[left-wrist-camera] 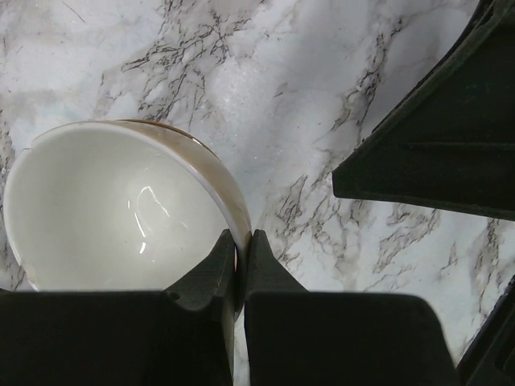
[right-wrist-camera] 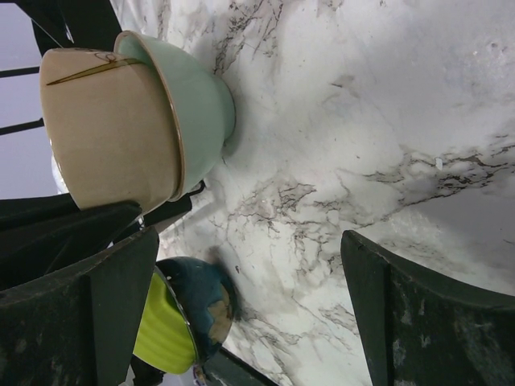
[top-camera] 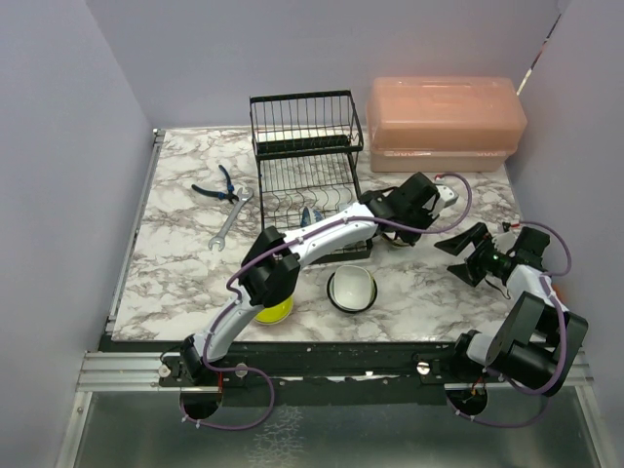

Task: Load the bowls into the dish rack
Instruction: Pick up the bowl from the center of the board, then place the bowl in the dish rack.

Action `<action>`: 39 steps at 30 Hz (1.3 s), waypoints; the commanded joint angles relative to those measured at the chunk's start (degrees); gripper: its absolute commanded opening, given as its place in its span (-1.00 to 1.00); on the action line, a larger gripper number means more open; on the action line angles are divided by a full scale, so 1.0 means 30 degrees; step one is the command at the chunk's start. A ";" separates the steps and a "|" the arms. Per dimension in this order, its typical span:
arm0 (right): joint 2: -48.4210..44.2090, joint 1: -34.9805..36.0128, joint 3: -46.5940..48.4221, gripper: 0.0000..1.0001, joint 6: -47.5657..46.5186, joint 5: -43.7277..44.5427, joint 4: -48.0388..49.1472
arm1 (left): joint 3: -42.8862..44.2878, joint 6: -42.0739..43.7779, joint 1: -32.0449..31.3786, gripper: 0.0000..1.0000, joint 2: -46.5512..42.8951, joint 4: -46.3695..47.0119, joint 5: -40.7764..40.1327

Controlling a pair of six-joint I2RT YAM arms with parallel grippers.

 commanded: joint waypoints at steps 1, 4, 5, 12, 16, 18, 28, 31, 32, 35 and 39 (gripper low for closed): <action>-0.0048 -0.0183 0.0734 0.97 -0.0253 -0.0309 -0.0079 | 0.0314 -0.1360 0.0332 -1.00 -0.1582 0.2521 0.1548; -0.0330 -0.0200 0.0494 0.99 -0.0081 -0.0557 0.0118 | -0.1071 -0.2515 0.0919 -1.00 -0.3022 0.4230 0.2825; -0.0446 -0.0192 0.0365 0.99 0.0069 -0.0651 0.0296 | -0.1652 -0.2993 0.1156 -1.00 -0.3525 0.5063 0.3243; -0.0777 -0.0164 0.0276 0.99 0.0070 -0.1258 0.0413 | -0.7442 -0.6585 0.2959 -1.00 -0.7501 1.0402 0.6214; -0.0831 -0.0073 0.0373 0.99 0.0118 -0.1351 0.0396 | -1.2289 -0.9034 0.4227 -1.00 -1.0254 1.5901 0.7833; -0.0812 0.0006 0.0384 0.99 0.0242 -0.1377 0.0484 | -1.5060 -1.1316 0.5166 -1.00 -1.1557 1.9896 0.8432; -0.1577 0.1323 0.0505 0.99 0.1408 -0.1066 0.1226 | -2.1789 -1.4367 0.8684 -1.00 -1.6523 2.3056 0.8989; -0.1656 0.2242 0.0621 0.99 0.1819 -0.0791 0.1669 | -2.3139 -1.4651 0.9652 -1.00 -1.7902 2.3056 0.8951; -0.1597 0.2643 0.0714 0.99 0.1900 -0.0666 0.1731 | -2.3600 -1.4702 0.9949 -1.00 -1.8345 2.3056 0.8957; -0.1377 0.3613 0.1124 0.99 0.1927 -0.0222 0.1731 | -2.4900 -1.4999 1.0908 -1.00 -1.9592 2.3014 0.8830; -0.1239 0.4115 0.1584 0.99 0.1744 -0.0001 0.1488 | -2.6588 -1.6114 1.2034 -1.00 -2.0982 2.2997 0.8991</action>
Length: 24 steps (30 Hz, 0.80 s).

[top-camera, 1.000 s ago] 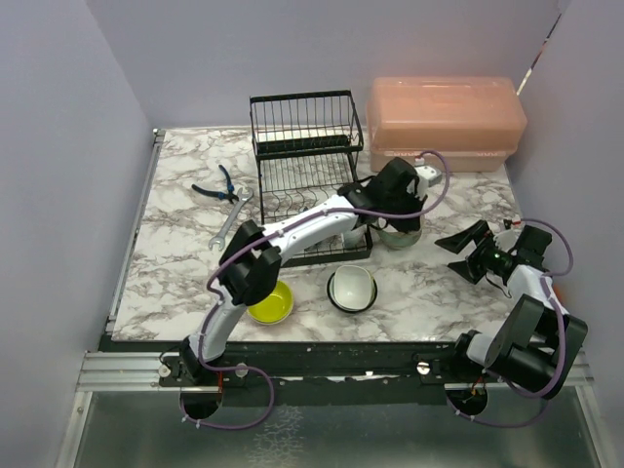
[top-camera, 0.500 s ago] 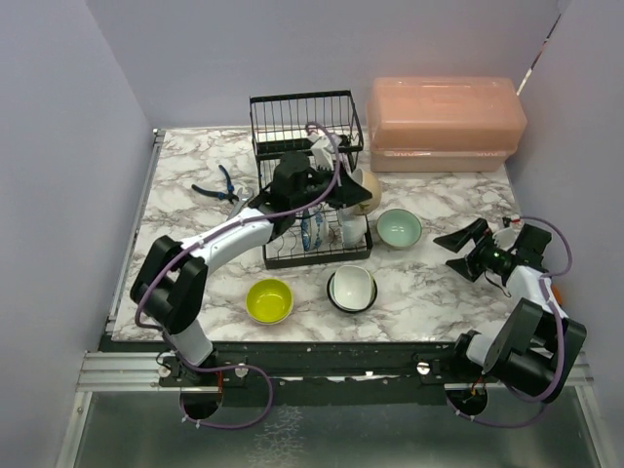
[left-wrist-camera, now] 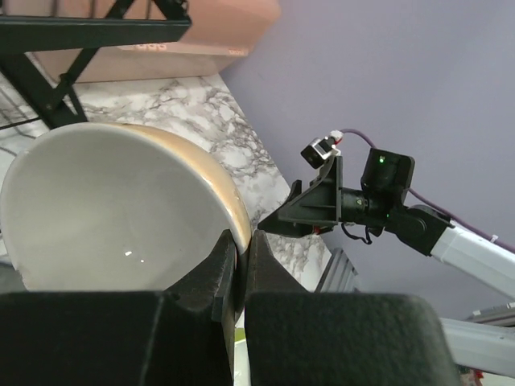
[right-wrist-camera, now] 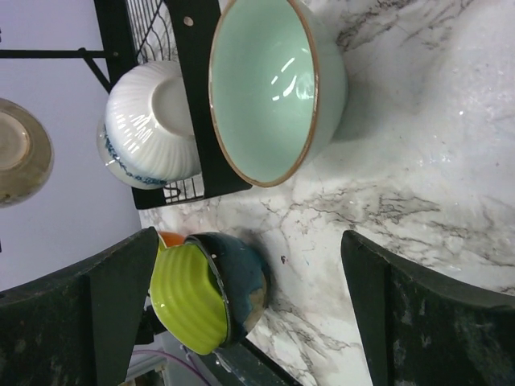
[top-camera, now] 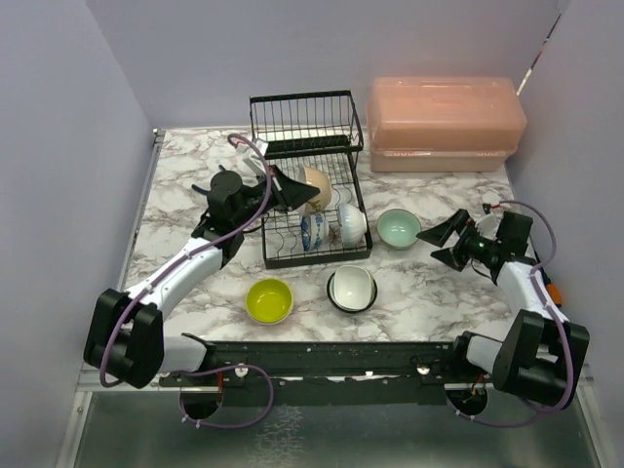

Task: Load the bowls into the dish rack
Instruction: Place the bowl in the dish rack.

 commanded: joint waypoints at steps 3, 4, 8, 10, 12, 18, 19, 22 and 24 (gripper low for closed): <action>0.0278 0.0361 0.1140 0.99 -0.0161 0.0379 0.0249 | -0.2260 -0.1758 0.1545 -1.00 -0.2532 0.1869 0.0915; 0.0367 0.0363 0.1316 1.00 -0.0284 0.0303 0.0089 | -0.2565 -0.2014 0.1761 -1.00 -0.2745 0.1869 0.0935; 0.0665 0.0372 0.1768 0.99 -0.0627 -0.0015 -0.0192 | -0.3625 -0.3127 0.2180 -1.00 -0.3675 0.2080 0.0846; 0.0770 0.0373 0.1869 0.99 -0.0673 -0.0060 -0.0215 | -0.4068 -0.3308 0.2226 -1.00 -0.4060 0.2089 0.0735; 0.0891 0.0369 0.1881 0.99 -0.0675 -0.0127 -0.0204 | -0.4648 -0.3492 0.2293 -1.00 -0.4397 0.2295 0.0500; 0.1143 0.0385 0.1848 0.99 -0.0689 -0.0303 -0.0130 | -0.6372 -0.4306 0.2789 -1.00 -0.4551 0.4056 0.0458; 0.1152 0.0414 0.1884 0.99 -0.0724 -0.0332 -0.0218 | -0.6518 -0.4390 0.2854 -1.00 -0.4392 0.4519 0.0680; 0.1154 0.0460 0.1886 0.99 -0.0810 -0.0258 -0.0293 | -0.6727 -0.4387 0.3015 -1.00 -0.3628 0.5311 0.1624; 0.1161 0.0448 0.1889 0.99 -0.0821 -0.0273 -0.0313 | -0.6790 -0.4454 0.3181 -1.00 -0.2965 0.5675 0.2199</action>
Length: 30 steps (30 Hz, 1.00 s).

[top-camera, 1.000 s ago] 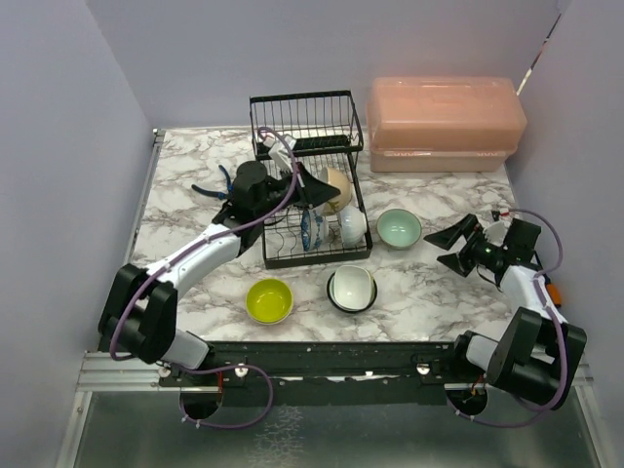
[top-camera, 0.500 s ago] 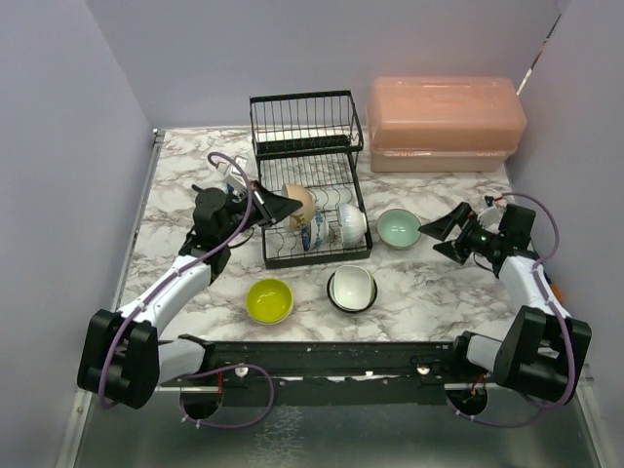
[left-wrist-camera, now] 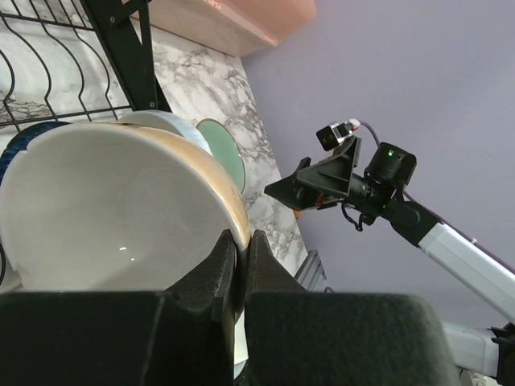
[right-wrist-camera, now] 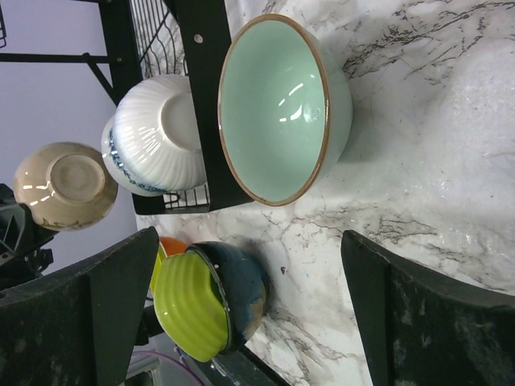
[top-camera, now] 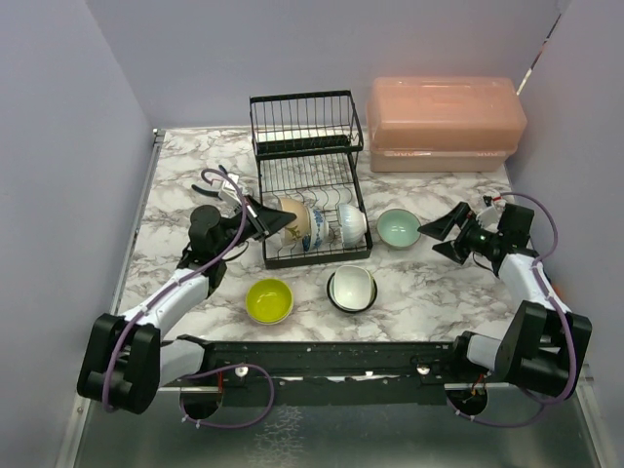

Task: Load the bowls into the dish rack
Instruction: Place the bowl in the dish rack.

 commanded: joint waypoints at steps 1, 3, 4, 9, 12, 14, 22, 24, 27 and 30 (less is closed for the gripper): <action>0.0175 0.0156 0.0472 0.99 -0.0395 -0.0352 -0.0333 | 0.0004 -0.0596 0.0402 -1.00 0.1114 0.3631 0.1908; 0.0187 0.0169 0.0465 0.99 -0.0428 -0.0303 -0.0418 | -0.0153 -0.0878 0.0534 -1.00 0.1756 0.4620 0.2618; 0.0192 0.0147 0.0405 1.00 -0.0441 -0.0281 -0.0386 | -0.0276 -0.0991 0.0592 -1.00 0.2002 0.5098 0.2858; 0.0450 0.0170 0.0485 1.00 -0.0565 -0.0332 -0.0501 | -0.0864 -0.1006 0.0895 -1.00 0.2637 0.6432 0.3380; 0.0432 0.0172 0.0496 0.99 -0.0654 -0.0246 -0.0539 | -0.1688 -0.0900 0.1193 -1.00 0.2653 0.7437 0.3304; 0.0427 0.0182 0.0524 1.00 -0.0694 -0.0270 -0.0615 | -0.2232 -0.1153 0.1447 -1.00 0.2789 0.8207 0.3223; 0.0495 0.0210 0.0544 0.99 -0.0764 -0.0127 -0.0851 | -0.3346 -0.3042 0.1877 -1.00 0.4927 1.3315 0.3716; 0.0478 0.0220 0.0566 0.99 -0.0793 -0.0142 -0.0920 | -0.3444 -0.3786 0.1921 -1.00 0.5739 1.4593 0.3767; 0.0314 0.0215 0.0555 0.99 -0.0845 0.0016 -0.1000 | -0.3381 -0.5164 0.2010 -1.00 0.7251 1.7484 0.3911; 0.0310 0.0211 0.0607 0.99 -0.0881 0.0048 -0.1188 | -0.3388 -0.7610 0.2217 -1.00 0.9394 2.2085 0.3892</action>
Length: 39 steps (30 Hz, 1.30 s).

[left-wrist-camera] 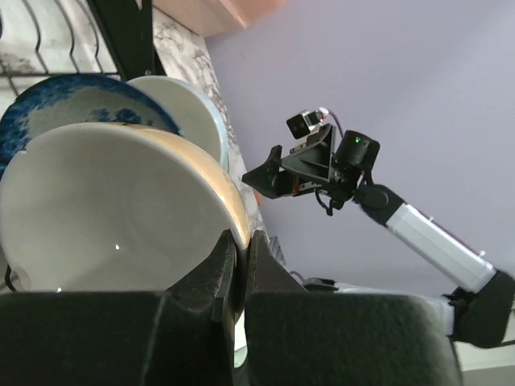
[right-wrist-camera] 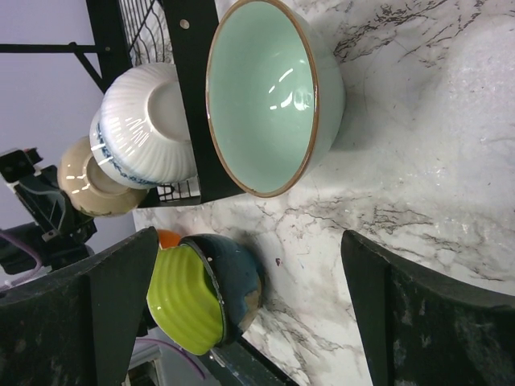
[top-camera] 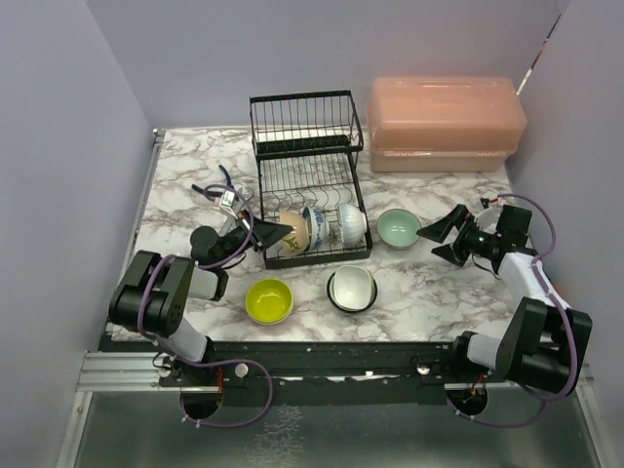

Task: Load the bowls into the dish rack
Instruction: Place the bowl in the dish rack.

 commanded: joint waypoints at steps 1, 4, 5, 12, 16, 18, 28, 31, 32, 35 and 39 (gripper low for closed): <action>-0.0055 0.0124 0.0569 0.99 -0.0357 0.0063 -0.0500 | 0.0258 -0.3924 0.0384 -1.00 0.2509 0.8786 0.0680; -0.0027 0.0144 0.0560 0.99 -0.0437 0.0158 -0.0574 | 0.0611 -0.3786 0.0414 -1.00 0.3550 0.8849 0.0759; -0.0013 0.0144 0.0625 0.99 -0.0492 0.0158 -0.0701 | 0.0636 -0.3644 0.0421 -1.00 0.3613 0.8838 0.0670; -0.0100 0.0130 0.0639 0.99 -0.0593 0.0310 -0.0910 | 0.0924 -0.3231 0.0564 -1.00 0.4132 0.8823 0.0216; -0.0072 0.0143 0.0680 0.99 -0.0618 0.0327 -0.0839 | 0.1080 -0.2954 0.0645 -1.00 0.4558 0.8818 0.0205; -0.0018 0.0148 0.0761 0.99 -0.0652 0.0308 -0.0939 | 0.1083 -0.3028 0.0795 -1.00 0.4861 0.8821 0.0187; -0.0065 0.0147 0.0798 0.99 -0.0650 0.0348 -0.0954 | 0.1322 -0.2998 0.1151 -1.00 0.6326 0.8824 -0.0029; -0.0018 0.0128 0.0845 0.99 -0.0687 0.0307 -0.1026 | 0.1335 -0.2874 0.1154 -1.00 0.6563 0.8648 -0.0102; -0.0052 0.0138 0.0847 0.99 -0.0681 0.0305 -0.1036 | 0.1258 -0.2801 0.1150 -1.00 0.6604 0.8527 -0.0170; -0.0101 0.0133 0.0790 0.99 -0.0680 0.0332 -0.0981 | 0.1146 -0.2088 0.1161 -1.00 0.6384 0.7327 -0.0321; -0.0070 0.0144 0.0803 0.99 -0.0680 0.0277 -0.1044 | 0.1080 -0.0570 0.1166 -1.00 0.5396 0.4472 -0.0640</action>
